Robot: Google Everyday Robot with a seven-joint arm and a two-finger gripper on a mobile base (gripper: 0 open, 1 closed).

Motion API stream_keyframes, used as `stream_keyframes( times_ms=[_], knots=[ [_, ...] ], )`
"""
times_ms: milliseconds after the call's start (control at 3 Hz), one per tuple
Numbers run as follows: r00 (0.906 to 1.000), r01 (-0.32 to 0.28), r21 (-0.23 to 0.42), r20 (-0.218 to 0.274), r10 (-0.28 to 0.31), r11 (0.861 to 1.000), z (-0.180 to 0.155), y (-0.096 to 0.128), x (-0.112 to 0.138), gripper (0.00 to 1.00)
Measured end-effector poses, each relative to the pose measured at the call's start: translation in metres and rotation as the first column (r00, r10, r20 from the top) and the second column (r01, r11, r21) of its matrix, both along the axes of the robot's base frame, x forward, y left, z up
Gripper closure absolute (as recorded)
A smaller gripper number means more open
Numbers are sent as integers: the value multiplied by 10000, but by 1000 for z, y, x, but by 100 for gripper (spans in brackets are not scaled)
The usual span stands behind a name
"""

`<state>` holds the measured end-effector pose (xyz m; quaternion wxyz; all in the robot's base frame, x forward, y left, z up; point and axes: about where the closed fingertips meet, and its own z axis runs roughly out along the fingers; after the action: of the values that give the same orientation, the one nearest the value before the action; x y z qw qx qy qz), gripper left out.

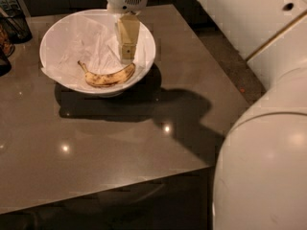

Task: Pick banana from white bowl

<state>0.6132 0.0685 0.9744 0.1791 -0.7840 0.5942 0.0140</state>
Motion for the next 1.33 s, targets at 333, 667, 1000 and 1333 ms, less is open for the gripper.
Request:
stream_keyframes(
  times_ms=[333,667,1000,1333],
  knots=[
    [9994,-209,82,-285,211,9997,-11,9,4,13],
    [9976,-365,100,-577,370,9993,-26,18,5,13],
    [9949,-490,159,-879,502,9987,-40,24,3,15],
    [9917,-592,222,-1133,613,9980,-53,28,3,14]
  ],
)
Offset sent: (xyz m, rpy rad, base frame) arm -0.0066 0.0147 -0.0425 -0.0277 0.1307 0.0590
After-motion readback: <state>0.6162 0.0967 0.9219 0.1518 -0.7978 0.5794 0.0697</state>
